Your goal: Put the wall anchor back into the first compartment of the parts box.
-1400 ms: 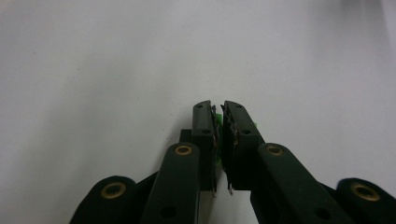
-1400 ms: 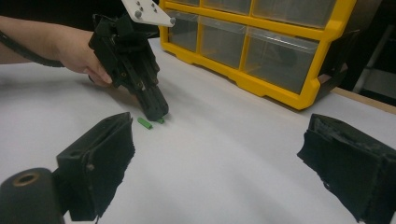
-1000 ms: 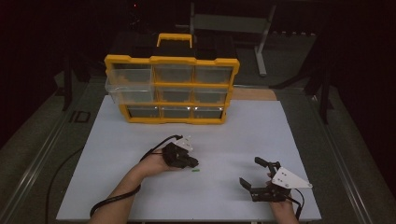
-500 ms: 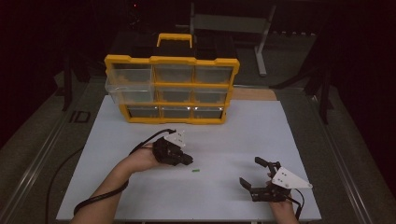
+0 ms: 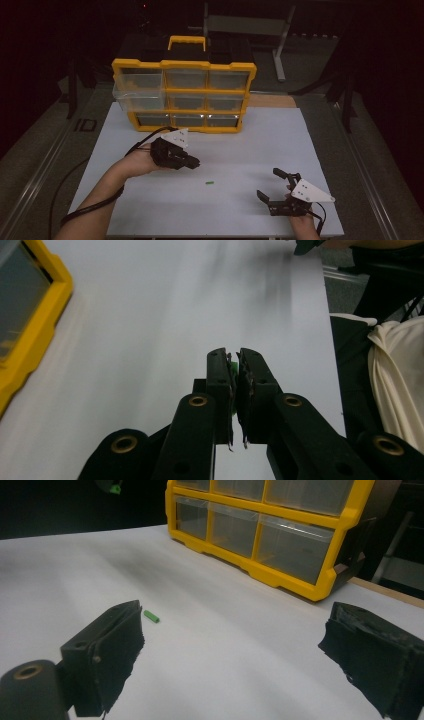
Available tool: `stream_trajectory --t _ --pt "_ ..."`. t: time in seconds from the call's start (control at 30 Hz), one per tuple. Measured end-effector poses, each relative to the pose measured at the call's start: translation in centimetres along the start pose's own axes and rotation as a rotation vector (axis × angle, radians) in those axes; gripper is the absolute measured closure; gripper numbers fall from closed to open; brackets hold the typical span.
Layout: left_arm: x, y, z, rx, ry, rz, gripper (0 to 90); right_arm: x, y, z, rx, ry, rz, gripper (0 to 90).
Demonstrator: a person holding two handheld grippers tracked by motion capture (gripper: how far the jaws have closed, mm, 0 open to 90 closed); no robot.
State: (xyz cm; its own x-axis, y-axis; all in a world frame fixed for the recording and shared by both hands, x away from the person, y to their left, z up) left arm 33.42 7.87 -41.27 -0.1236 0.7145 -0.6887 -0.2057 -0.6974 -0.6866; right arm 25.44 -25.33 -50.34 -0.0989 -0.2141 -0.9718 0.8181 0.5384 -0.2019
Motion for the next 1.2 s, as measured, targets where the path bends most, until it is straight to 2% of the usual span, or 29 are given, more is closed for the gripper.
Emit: stream_trajectory --t 0.17,0.5,0.87,1.03,1.2 --pt "-0.5 -2.0 0.2 -0.022 -0.001 0.008 83.6 0.0 0.0 0.0 0.0 -0.001 -0.001 8.5" --pt "-2.3 -6.7 1.5 -0.067 0.049 0.042 83.6 0.0 0.0 0.0 0.0 -0.003 0.0 8.5" --pt "-3.9 -11.4 2.3 -0.127 0.082 0.09 83.6 0.0 0.0 0.0 0.002 0.002 0.001 8.5" --pt "-4.7 -13.9 2.6 -0.161 0.096 0.146 83.6 0.0 0.0 -0.1 0.001 0.003 0.001 8.5" --pt "-5.1 -16.0 2.5 -0.205 0.097 0.173 83.6 0.0 0.0 -0.1 0.001 0.001 0.001 8.5"
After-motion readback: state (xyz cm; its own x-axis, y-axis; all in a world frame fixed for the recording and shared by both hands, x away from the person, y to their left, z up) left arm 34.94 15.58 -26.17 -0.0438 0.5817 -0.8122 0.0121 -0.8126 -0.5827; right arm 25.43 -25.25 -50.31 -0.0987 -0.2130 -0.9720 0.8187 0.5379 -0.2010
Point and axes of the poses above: each handheld gripper's, and its own axes: y roughly forward along the jaws, x roughly out of its underside, z roughly to its right, the point moved 4 cm from there along y, roughly forward along the jaws, and after that the axes turned 14 degrees about x, right-handed, at the moved point
